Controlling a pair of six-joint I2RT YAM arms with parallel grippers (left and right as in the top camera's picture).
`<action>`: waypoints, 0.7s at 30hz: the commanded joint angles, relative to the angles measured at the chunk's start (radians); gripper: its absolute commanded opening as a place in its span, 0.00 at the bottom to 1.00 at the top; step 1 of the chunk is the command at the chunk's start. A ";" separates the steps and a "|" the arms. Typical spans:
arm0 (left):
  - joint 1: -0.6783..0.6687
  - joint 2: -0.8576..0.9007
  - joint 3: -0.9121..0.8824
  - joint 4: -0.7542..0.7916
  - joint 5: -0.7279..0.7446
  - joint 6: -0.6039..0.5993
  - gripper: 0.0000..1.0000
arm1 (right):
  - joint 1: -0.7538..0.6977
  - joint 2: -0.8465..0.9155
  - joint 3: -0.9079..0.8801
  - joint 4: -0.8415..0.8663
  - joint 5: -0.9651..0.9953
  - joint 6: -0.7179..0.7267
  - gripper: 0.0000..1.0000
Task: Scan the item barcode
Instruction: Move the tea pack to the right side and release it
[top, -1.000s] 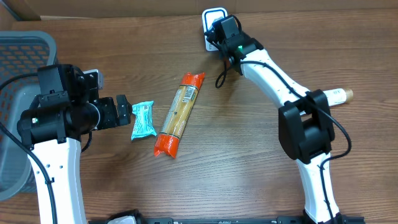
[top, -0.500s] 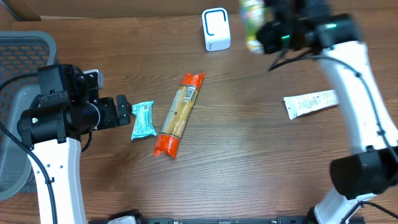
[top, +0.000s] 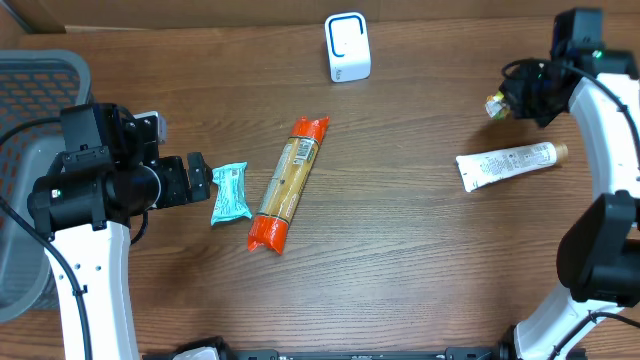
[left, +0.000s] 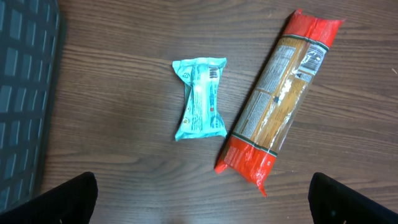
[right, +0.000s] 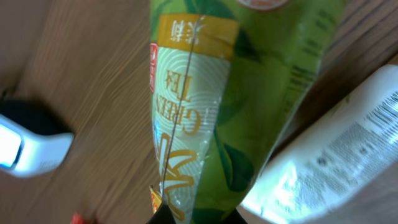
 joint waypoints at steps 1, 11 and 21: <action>-0.007 -0.003 0.019 0.003 -0.006 0.004 1.00 | 0.008 -0.008 -0.111 0.117 0.051 0.122 0.04; -0.006 -0.003 0.019 0.003 -0.006 0.004 1.00 | 0.008 -0.008 -0.352 0.347 0.222 0.225 0.34; -0.007 -0.003 0.019 0.003 -0.006 0.004 1.00 | 0.008 -0.061 -0.323 0.232 0.212 0.035 0.96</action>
